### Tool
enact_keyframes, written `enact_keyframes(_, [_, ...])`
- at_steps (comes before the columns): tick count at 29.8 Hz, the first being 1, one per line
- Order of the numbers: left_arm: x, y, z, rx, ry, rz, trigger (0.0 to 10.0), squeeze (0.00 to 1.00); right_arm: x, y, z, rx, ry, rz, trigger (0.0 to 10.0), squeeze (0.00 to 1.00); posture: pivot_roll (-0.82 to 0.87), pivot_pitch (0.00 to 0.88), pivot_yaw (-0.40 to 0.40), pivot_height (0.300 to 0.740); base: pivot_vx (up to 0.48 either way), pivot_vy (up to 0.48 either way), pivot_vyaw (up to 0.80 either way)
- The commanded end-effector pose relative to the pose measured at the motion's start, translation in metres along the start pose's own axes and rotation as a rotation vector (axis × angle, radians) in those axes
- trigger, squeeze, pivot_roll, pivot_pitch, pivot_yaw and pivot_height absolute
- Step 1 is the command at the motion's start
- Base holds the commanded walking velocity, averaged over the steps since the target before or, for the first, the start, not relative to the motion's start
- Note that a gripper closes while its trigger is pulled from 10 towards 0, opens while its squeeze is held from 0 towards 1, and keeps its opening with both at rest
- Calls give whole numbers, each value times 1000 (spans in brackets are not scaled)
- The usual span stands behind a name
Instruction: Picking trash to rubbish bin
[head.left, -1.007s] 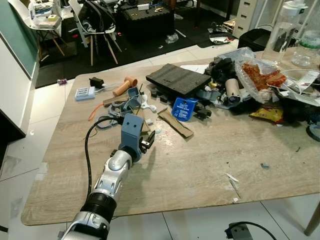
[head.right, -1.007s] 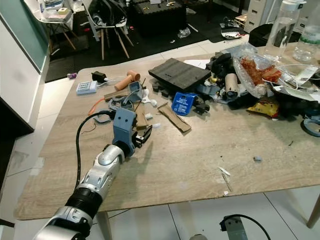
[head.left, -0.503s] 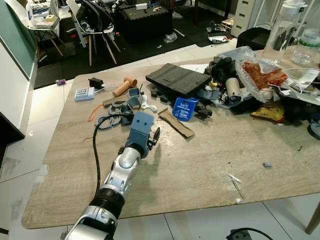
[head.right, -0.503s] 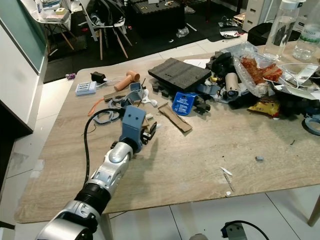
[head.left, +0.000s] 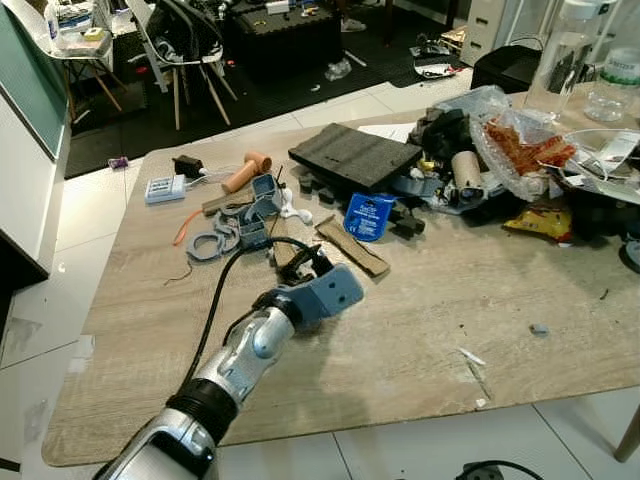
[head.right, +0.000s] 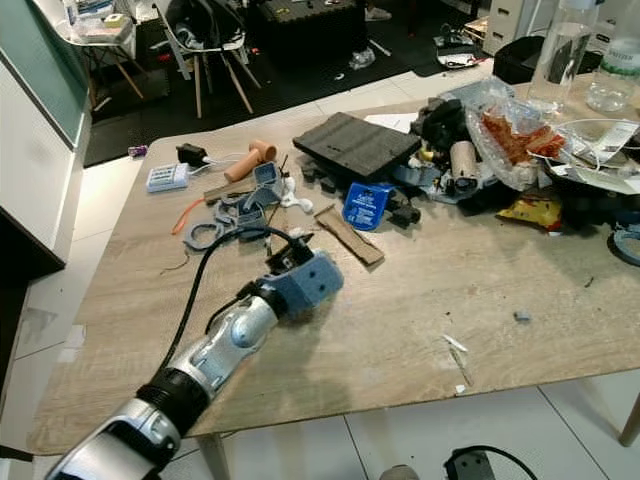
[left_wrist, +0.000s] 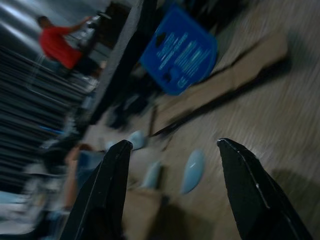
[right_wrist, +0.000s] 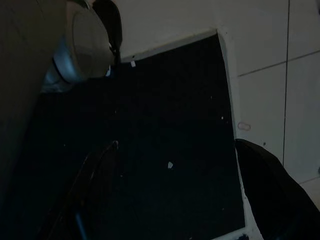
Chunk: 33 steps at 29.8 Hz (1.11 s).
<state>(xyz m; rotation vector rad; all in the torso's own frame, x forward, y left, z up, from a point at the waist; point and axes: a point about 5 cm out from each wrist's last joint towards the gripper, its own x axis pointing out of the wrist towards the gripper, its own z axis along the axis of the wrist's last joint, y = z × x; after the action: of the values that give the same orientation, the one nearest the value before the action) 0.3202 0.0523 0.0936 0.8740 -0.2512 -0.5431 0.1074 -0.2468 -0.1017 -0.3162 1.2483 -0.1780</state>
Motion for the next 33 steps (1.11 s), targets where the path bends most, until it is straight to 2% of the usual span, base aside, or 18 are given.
enact_keyframes(1, [-2,1,-12,87,53,0,10000,0,-1,5,-4,-5,11,17,10000,0,-123,88,130,740,0,0,0])
enact_keyframes(2, [-3,2,-15,119,66,6,10000,0,-1,5,-4,-6,10,17,10000,0,-123,88,130,740,0,0,0])
enact_keyframes(8, [-4,4,-22,172,93,0,10000,0,0,4,-3,-10,9,15,10000,0,-128,83,128,740,0,0,0])
enact_keyframes(15, [-6,-5,-30,282,125,-73,10000,0,0,3,0,-8,2,12,10000,0,-132,74,131,740,0,0,0])
enact_keyframes(19, [-5,-3,-32,323,144,-49,10000,0,0,4,1,-6,-1,13,10000,0,-133,69,134,740,0,0,0])
enact_keyframes(25, [-5,-2,-36,359,178,-41,10000,0,0,5,2,-4,-1,15,10000,0,-132,68,137,740,0,0,0])
enact_keyframes(33, [-7,3,-43,344,231,-33,10000,0,0,7,2,-2,-1,18,10000,0,-132,71,139,740,0,0,0])
